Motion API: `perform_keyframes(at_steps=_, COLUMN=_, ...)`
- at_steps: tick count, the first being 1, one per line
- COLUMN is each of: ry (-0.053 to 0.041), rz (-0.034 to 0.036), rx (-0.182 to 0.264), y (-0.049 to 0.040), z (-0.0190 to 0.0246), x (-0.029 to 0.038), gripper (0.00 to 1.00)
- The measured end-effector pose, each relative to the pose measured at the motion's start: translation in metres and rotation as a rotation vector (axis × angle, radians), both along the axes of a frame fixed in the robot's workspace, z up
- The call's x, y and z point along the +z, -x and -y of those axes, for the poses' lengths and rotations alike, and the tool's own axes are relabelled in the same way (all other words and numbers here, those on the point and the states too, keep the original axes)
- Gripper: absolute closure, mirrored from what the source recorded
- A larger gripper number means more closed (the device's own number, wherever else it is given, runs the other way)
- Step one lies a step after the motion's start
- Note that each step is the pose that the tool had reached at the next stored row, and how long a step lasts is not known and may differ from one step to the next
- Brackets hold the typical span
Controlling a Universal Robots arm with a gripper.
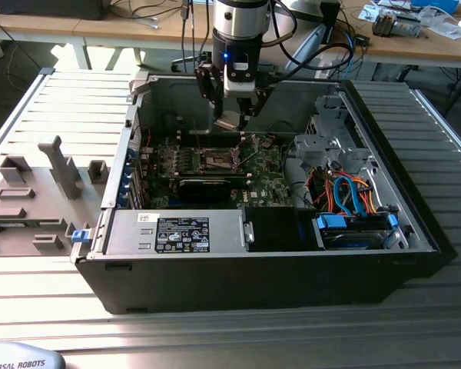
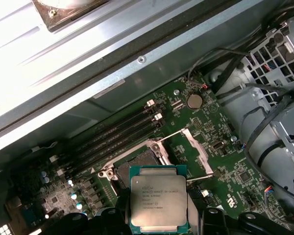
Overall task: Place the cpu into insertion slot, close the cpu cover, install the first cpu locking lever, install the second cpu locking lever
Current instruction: 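Place the cpu into insertion slot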
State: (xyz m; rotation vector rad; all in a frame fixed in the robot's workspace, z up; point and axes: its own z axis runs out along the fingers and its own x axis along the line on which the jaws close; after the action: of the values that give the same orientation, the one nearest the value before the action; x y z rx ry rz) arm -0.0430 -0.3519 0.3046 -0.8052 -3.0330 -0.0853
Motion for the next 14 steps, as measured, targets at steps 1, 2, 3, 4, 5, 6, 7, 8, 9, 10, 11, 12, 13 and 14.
perform_keyframes(at_steps=1, ry=0.0000, rz=0.0000, rx=-0.001, y=0.0000, z=0.0000, x=0.0000, gripper=0.46)
perform_keyframes(at_steps=2, ry=0.0000, rz=0.0000, rx=-0.002, y=0.0000, z=0.0000, x=0.0000, gripper=0.46)
perform_keyframes(at_steps=3, ry=0.0000, rz=0.0000, rx=-0.002, y=0.0000, z=0.0000, x=0.0000, gripper=0.46)
perform_keyframes(at_steps=4, ry=0.0000, rz=0.0000, rx=-0.003, y=0.0000, z=0.0000, x=0.0000, gripper=0.46)
perform_keyframes(at_steps=5, ry=0.0000, rz=0.0000, rx=-0.004, y=0.0000, z=0.0000, x=0.0000, gripper=0.46)
perform_keyframes(at_steps=6, ry=0.0000, rz=0.0000, rx=-0.004, y=0.0000, z=0.0000, x=0.0000, gripper=0.46)
perform_keyframes(at_steps=7, ry=0.0000, rz=0.0000, rx=-0.005, y=0.0000, z=0.0000, x=0.0000, gripper=0.46)
perform_keyframes(at_steps=8, ry=0.0000, rz=0.0000, rx=-0.006, y=0.0000, z=0.0000, x=0.0000, gripper=0.46)
perform_keyframes(at_steps=9, ry=0.0000, rz=0.0000, rx=-0.006, y=0.0000, z=0.0000, x=0.0000, gripper=0.46)
perform_keyframes(at_steps=10, ry=0.0000, rz=0.0000, rx=-0.007, y=0.0000, z=0.0000, x=0.0000, gripper=0.46)
perform_keyframes(at_steps=11, ry=0.0000, rz=0.0000, rx=-0.008, y=0.0000, z=0.0000, x=0.0000, gripper=0.46)
perform_keyframes(at_steps=12, ry=0.0000, rz=0.0000, rx=-0.008, y=0.0000, z=0.0000, x=0.0000, gripper=0.46)
perform_keyframes(at_steps=13, ry=0.0001, rz=0.0000, rx=-0.009, y=0.0000, z=0.0000, x=0.0000, gripper=0.46)
perform_keyframes(at_steps=14, ry=0.0001, rz=0.0000, rx=-0.010, y=0.0000, z=0.0000, x=0.0000, gripper=0.46)
